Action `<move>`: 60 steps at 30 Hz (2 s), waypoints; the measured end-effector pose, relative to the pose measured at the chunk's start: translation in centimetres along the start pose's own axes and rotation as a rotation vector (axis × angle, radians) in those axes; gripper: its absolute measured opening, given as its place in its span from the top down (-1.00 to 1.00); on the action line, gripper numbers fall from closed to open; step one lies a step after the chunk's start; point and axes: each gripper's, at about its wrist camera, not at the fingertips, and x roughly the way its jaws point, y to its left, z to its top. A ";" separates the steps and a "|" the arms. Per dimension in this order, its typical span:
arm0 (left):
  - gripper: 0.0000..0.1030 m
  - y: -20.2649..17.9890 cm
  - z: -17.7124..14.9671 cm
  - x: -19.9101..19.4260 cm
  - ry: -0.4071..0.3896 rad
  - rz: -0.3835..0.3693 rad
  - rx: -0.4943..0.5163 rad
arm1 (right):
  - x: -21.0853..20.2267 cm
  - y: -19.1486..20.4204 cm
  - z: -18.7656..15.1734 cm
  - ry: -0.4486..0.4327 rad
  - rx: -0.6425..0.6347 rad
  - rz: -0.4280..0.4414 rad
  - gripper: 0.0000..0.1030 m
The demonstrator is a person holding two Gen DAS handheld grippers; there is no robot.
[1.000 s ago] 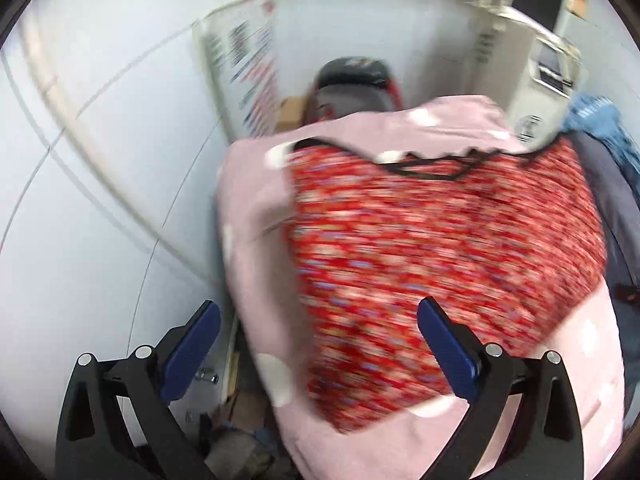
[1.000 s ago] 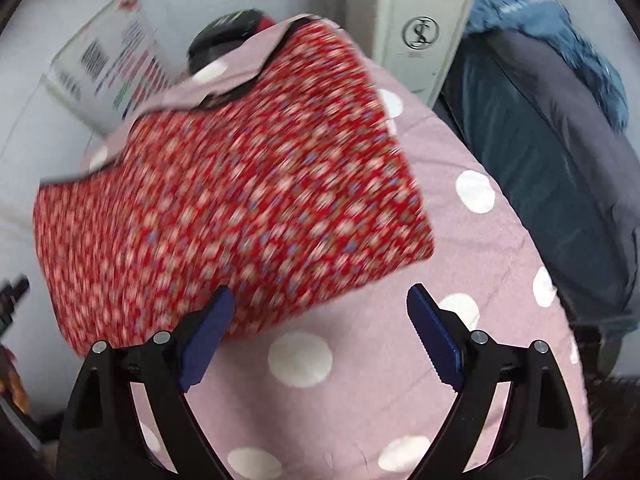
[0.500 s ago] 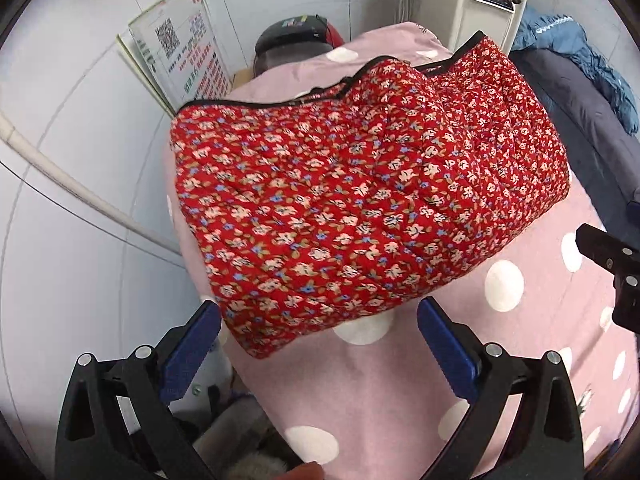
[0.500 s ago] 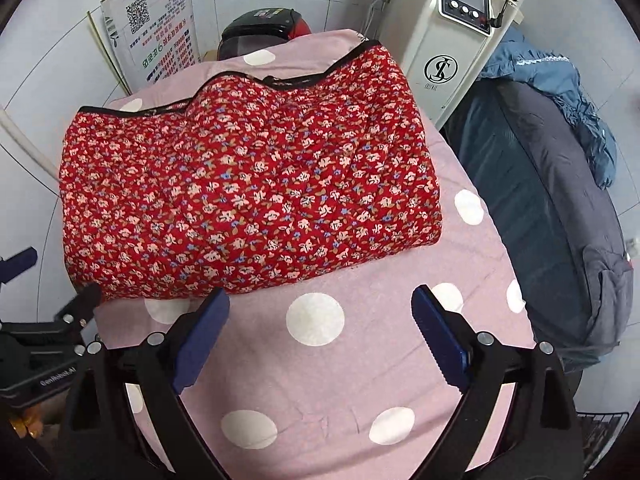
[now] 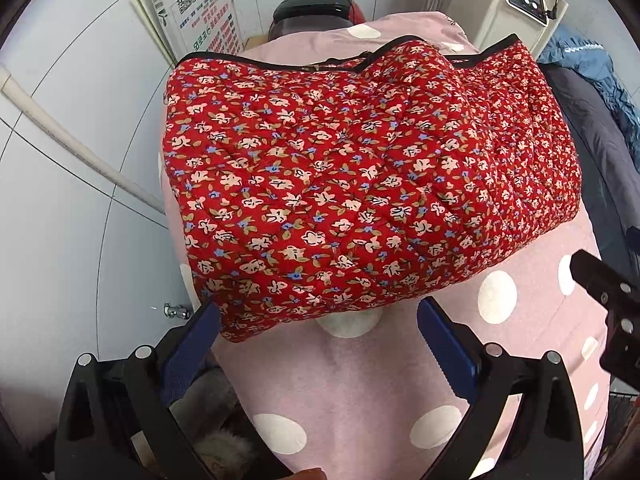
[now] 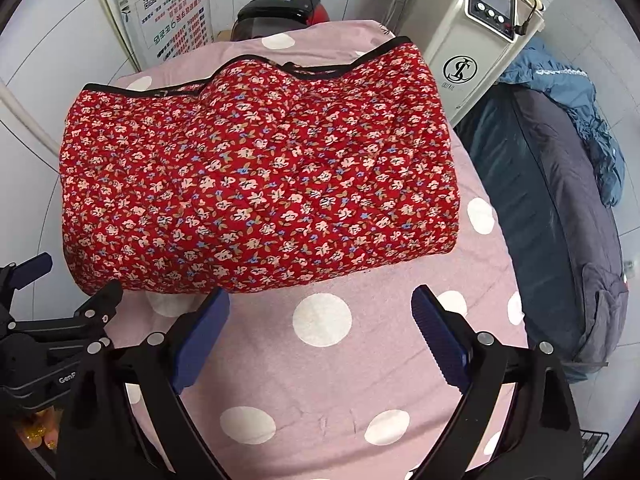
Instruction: Fold large clothes
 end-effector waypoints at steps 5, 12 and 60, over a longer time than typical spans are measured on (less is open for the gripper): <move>-0.87 0.3 -0.1 0.5 0.008 0.002 -0.004 | 0.2 0.1 -0.1 0.010 -0.003 -0.003 -0.77; -0.87 0.6 -0.2 1.0 0.020 0.009 0.000 | 0.8 0.1 -0.5 0.034 0.014 0.012 -0.77; -0.87 0.8 -0.6 1.0 0.006 0.049 0.035 | 0.4 0.0 -0.9 0.020 0.020 -0.002 -0.77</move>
